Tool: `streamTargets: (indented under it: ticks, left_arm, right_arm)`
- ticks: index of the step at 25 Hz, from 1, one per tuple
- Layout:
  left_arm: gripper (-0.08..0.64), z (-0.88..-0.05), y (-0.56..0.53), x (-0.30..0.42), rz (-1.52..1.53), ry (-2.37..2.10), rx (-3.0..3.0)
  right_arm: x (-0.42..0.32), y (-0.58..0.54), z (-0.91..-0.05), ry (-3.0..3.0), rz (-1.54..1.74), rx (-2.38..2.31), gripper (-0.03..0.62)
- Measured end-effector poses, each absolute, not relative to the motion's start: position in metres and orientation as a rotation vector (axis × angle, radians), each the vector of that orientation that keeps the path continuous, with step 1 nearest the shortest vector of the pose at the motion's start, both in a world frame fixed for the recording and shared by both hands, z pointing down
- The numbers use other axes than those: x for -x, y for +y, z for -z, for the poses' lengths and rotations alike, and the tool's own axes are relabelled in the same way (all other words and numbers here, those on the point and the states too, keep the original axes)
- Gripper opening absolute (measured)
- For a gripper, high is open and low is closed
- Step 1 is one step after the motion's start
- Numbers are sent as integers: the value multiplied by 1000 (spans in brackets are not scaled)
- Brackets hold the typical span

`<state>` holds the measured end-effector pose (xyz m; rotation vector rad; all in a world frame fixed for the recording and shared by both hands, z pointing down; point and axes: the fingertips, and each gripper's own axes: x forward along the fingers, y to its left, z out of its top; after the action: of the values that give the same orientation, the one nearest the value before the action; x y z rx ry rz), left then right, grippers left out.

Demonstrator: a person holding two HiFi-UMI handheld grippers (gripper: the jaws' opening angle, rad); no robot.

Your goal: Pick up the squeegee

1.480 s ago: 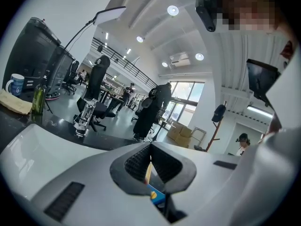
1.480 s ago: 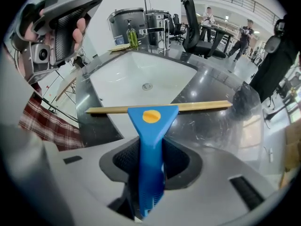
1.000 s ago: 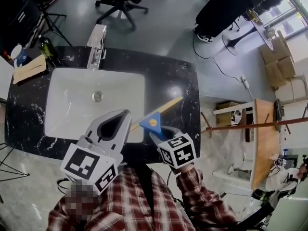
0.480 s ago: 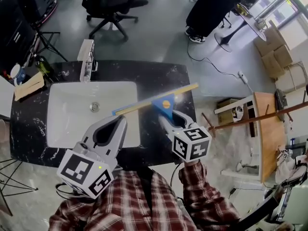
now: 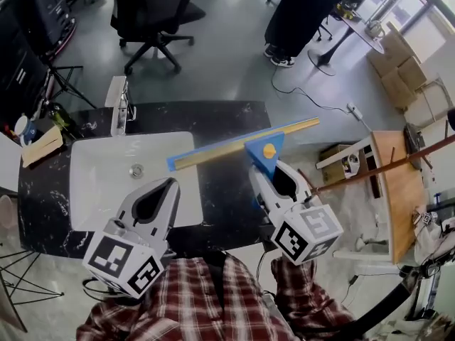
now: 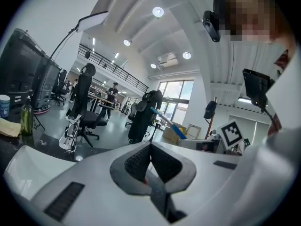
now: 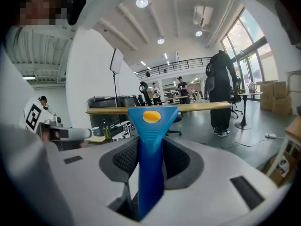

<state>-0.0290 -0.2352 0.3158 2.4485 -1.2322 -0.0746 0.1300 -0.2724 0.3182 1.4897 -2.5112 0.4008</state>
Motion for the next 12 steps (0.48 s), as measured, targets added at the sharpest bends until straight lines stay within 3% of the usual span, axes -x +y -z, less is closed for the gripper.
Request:
streamTargets:
  ticks: [12]
  left_arm:
    - [9,-316,-235,22,60,-1249,-2452]
  right_arm:
    - [-115,-243,-272,-2699,-310,-1517,138]
